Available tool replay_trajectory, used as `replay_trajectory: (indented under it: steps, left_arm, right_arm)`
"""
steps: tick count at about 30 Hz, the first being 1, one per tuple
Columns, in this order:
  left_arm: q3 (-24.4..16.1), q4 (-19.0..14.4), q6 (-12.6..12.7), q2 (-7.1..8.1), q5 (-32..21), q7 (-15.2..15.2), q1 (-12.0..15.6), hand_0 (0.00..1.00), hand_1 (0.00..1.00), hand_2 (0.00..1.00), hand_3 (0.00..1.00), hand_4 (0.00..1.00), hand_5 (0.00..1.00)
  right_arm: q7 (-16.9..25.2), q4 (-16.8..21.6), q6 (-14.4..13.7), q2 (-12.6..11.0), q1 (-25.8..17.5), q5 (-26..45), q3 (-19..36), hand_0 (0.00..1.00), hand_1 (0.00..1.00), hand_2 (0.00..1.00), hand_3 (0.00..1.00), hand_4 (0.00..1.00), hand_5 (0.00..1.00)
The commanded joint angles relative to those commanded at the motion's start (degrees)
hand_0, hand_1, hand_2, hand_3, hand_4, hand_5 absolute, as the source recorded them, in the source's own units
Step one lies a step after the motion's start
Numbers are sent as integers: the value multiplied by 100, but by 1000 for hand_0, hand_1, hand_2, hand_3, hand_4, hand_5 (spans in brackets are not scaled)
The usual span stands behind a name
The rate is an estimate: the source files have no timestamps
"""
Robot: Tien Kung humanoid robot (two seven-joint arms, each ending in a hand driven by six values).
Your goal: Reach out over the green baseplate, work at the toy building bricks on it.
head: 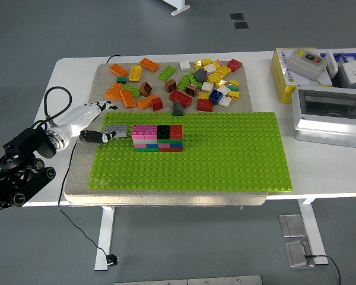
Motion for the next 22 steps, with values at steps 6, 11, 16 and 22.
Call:
replay_trajectory:
  steps: [6,11,16,22]
  left_arm:
    - [101,180,-10,-105,-157,-2,-54,972,962,998,899,680,258]
    - [234,327,-47,-166,-321,3,-100,972,964,998,899,680,257]
    - [397,489,-81,-205,-520,10,-140,972,964,998,898,678,257]
    - [544,630,-108,-249,-721,11,-174,972,964,998,898,678,257]
  right_arm:
    - [6,0,1,-8,14,38,-46,734,788,787,682,373,769]
    - [5,0,3,-14,24,39,-64,733,789,787,682,371,768]
    - [1,0,4,-14,29,39,-86,734,787,787,680,370,779]
    - [-2,0,7,-12,34,51,-116,734,787,787,680,370,779]
